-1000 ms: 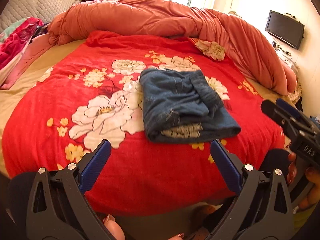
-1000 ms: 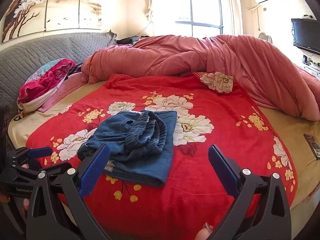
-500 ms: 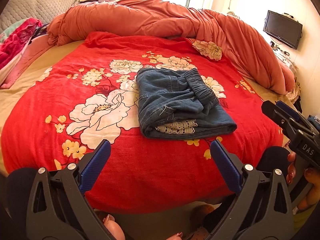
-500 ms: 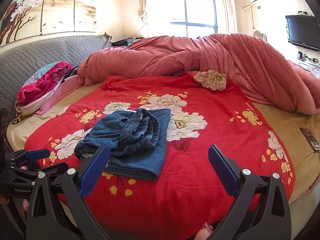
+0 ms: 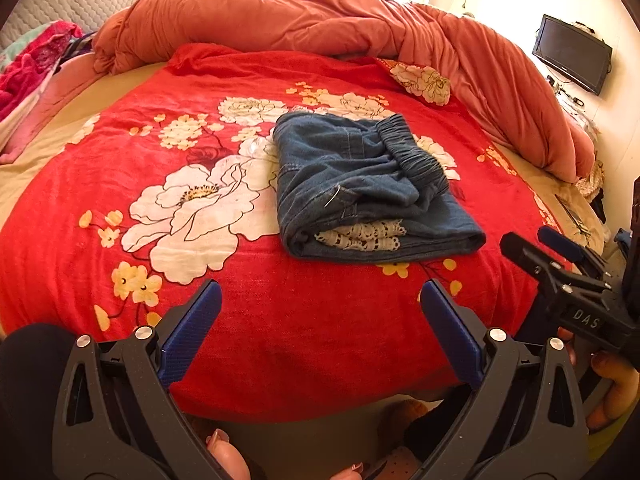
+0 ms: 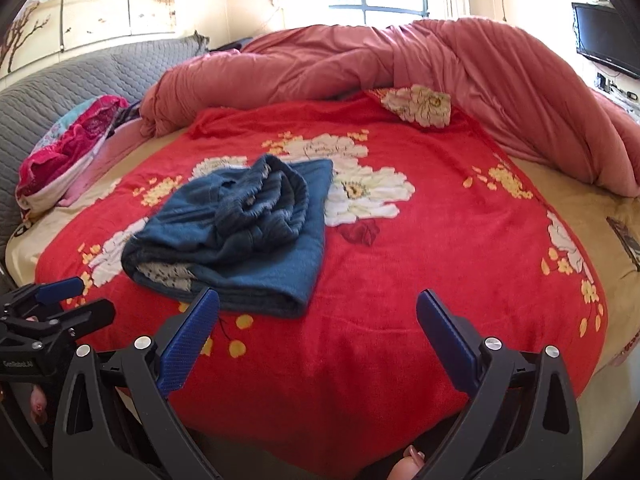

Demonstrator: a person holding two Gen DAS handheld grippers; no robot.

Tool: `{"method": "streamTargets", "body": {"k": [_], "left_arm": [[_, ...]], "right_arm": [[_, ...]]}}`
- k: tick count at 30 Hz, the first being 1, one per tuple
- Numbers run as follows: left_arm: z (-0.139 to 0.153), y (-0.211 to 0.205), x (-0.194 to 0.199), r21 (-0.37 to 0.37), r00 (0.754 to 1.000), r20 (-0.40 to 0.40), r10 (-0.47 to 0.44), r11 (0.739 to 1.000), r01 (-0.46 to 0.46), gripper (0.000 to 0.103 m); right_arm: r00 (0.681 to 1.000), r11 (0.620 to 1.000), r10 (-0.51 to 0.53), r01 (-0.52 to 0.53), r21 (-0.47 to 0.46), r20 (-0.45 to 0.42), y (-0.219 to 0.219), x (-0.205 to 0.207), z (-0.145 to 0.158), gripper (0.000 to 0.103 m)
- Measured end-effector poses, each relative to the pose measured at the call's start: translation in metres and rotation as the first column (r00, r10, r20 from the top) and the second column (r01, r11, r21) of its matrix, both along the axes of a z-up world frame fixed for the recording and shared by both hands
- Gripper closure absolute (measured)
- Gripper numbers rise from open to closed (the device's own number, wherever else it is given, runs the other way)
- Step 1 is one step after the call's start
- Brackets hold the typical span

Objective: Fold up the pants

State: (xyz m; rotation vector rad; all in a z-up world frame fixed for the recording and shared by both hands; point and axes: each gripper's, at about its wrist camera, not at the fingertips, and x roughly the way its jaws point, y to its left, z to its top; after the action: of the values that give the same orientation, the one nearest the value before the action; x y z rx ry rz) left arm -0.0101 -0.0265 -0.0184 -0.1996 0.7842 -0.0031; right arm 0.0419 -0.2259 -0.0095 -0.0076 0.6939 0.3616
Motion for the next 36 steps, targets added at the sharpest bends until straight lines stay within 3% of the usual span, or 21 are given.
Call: {"method": "streamTargets", "body": {"k": [6, 36], "left_arm": [[-0.01, 0.005, 0.005, -0.009, 0.999, -0.03, 0.016, 1.0, -0.017, 0.01], [-0.004, 0.004, 0.002, 0.028, 0.999, -0.021, 0.032, 0.999, -0.032, 0.01]], "right_arm": [[0.999, 1.0, 0.01, -0.009, 0.021, -0.046, 0.002, 0.004, -0.012, 0.005], [1.0, 1.0, 0.015, -0.015, 0.013, -0.025, 0.003, 0.001, -0.009, 0.005]]}}
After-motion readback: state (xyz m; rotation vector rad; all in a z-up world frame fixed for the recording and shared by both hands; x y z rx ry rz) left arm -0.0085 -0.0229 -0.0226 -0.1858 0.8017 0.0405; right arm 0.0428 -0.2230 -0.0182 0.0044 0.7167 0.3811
